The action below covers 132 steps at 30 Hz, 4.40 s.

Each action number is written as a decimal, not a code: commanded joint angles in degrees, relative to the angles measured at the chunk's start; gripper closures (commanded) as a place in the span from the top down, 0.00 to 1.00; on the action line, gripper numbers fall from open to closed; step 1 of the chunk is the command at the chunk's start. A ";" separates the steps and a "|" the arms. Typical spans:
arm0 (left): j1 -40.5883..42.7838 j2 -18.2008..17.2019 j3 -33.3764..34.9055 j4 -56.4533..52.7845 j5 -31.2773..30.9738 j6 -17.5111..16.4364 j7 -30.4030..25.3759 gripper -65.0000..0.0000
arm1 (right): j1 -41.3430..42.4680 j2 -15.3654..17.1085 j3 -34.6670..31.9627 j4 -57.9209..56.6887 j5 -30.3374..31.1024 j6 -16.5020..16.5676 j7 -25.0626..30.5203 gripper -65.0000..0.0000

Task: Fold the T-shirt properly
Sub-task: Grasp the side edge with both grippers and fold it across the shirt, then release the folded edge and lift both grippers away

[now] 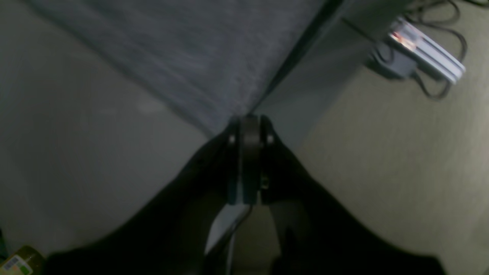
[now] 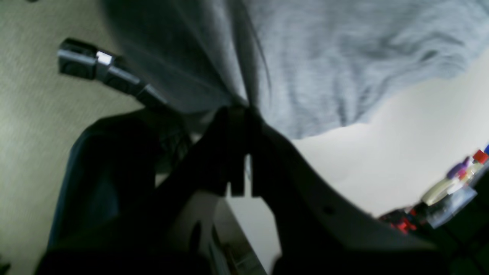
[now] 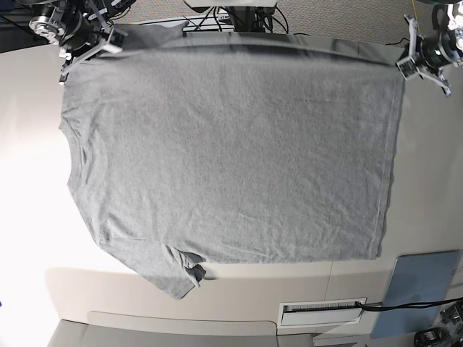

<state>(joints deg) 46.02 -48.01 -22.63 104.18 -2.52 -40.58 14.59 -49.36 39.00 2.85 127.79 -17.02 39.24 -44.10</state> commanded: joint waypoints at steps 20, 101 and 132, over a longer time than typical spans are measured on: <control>-14.95 -0.55 4.85 -5.38 -4.79 9.79 -0.63 0.00 | 24.22 -3.28 -0.92 -12.44 -4.50 -4.61 12.24 0.00; -28.33 16.06 13.73 -24.30 -29.73 14.60 10.54 0.00 | 33.92 -9.68 -0.52 -35.78 21.84 -19.76 2.54 0.00; 0.44 9.07 0.46 -0.52 -32.85 12.09 13.94 0.07 | 7.08 -4.55 11.21 -17.09 21.73 -22.18 10.88 0.00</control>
<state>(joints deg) 45.93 -37.87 -21.43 102.89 -34.79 -28.51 29.54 -42.44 33.34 13.17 109.58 4.78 17.85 -34.57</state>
